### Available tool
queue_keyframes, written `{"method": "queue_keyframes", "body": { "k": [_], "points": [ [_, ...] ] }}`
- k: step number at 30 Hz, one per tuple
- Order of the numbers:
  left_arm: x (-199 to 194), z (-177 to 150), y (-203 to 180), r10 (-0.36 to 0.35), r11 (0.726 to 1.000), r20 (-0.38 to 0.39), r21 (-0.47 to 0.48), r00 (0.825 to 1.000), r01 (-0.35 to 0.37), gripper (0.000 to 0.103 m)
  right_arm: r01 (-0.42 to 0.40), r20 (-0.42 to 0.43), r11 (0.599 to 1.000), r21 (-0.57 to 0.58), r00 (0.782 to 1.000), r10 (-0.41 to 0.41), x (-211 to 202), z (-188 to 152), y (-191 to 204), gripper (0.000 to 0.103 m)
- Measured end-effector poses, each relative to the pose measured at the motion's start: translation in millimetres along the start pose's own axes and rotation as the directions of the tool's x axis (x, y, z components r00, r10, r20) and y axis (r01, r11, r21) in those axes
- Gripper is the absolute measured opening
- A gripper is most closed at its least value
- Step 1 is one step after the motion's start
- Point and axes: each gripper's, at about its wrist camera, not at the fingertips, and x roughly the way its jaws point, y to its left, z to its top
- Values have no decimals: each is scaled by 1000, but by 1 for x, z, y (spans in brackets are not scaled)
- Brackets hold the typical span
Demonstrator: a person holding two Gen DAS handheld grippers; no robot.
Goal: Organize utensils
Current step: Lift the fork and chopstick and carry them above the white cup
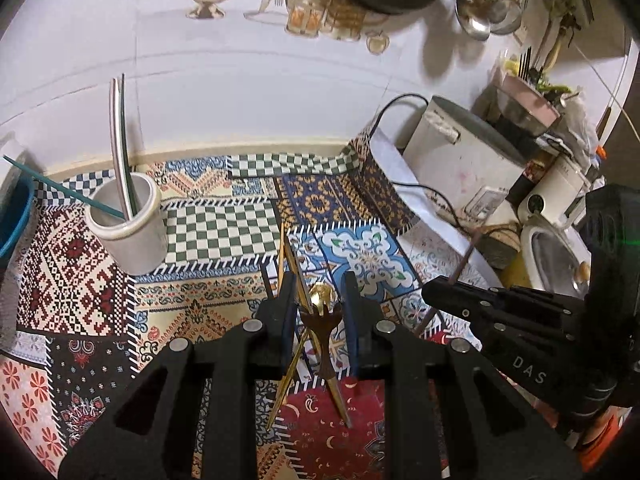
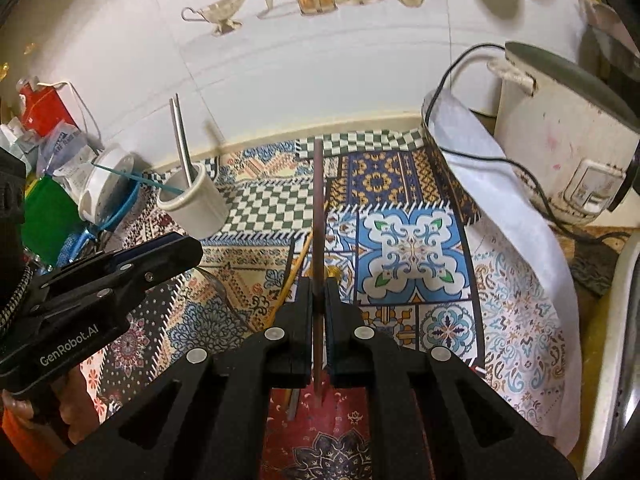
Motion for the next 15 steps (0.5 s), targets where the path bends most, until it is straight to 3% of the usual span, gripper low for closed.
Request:
{"method": "queue_keyframes", "body": {
  "k": [15],
  "points": [
    [-42,40,27,74,997,119,-30,990,-71,20,-24,139,994,-105,990,39,-26,54,35,5]
  ]
}}
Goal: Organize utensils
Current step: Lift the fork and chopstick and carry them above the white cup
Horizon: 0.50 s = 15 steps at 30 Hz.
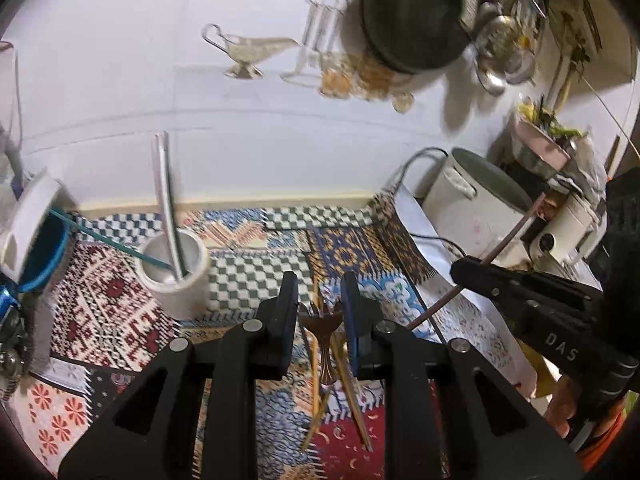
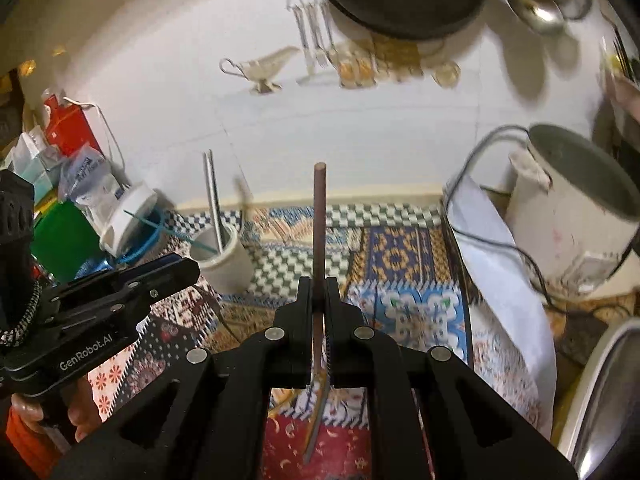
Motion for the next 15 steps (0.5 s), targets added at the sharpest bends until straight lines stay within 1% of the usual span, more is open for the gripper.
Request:
{"method": "queue_keyframes", "body": {
  "k": [8,12,15],
  "points": [
    [-23,26,37,83,996,69,-47,994,-80,20,-70,44,994,-80,996,74,8,33,29,5],
    [-36,40,58,134,989,106,-79,985,-126,20,-108,62,987,-119,991,116,16,51,44,5],
    [-42,49,73,161,983,125,-110,979,-148,20,-134,68,981,-140,987,145,24,61,53,5]
  ]
}}
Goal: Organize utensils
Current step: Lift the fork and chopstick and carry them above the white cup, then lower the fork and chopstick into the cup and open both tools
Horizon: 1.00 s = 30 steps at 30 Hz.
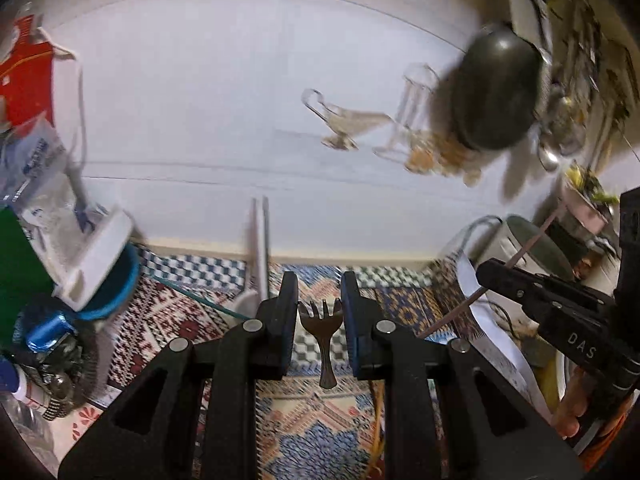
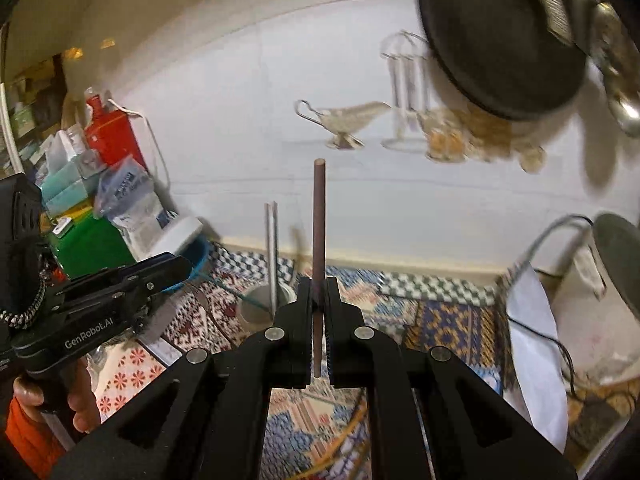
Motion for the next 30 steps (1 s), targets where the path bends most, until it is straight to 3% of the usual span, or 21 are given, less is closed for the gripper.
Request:
{"method": "queue_keyframes", "body": {
  "k": [12,22,30],
  "points": [
    [24,33,44,120,991,34,-61,992,-118,20,-109,7,993,-32,994,110,54,36,25,5],
    [68,31,57,173,983,-14,-54,985,-174,20,-106,-61,993,-50,993,103,109,30,34,5],
    [105,17,67,187,980,-94,-55,978,-192,20,-104,-164,994,-43,982,96,147,16,28,5]
  ]
}}
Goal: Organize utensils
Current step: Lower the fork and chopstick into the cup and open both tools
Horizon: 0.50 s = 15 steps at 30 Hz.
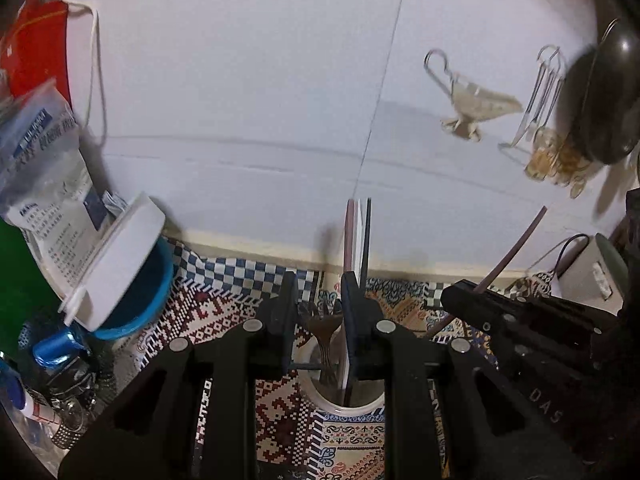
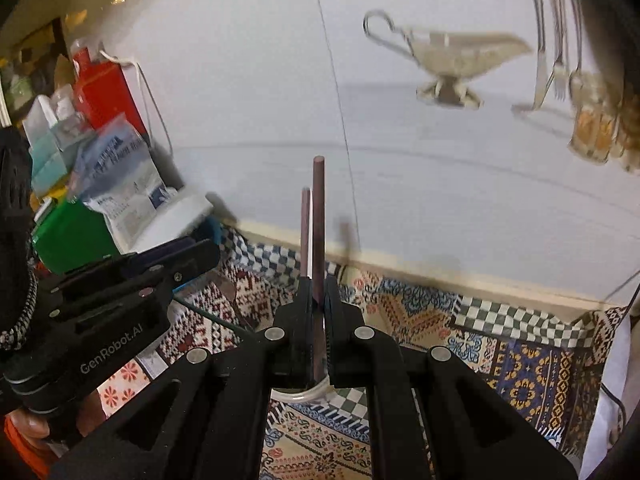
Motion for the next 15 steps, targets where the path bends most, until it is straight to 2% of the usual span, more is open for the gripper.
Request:
{"method": "queue_keyframes", "body": {
  "k": [9,15],
  "points": [
    [27,-13,2,11,1000,-73,15,997,-10,21,6,-84,1000,28,996,-4,20,-7,-8,5],
    [35,-20,3,11,1000,-103,12,995,-10,21,13,-102,1000,27,995,-10,22,-9,-8,5]
  ]
}}
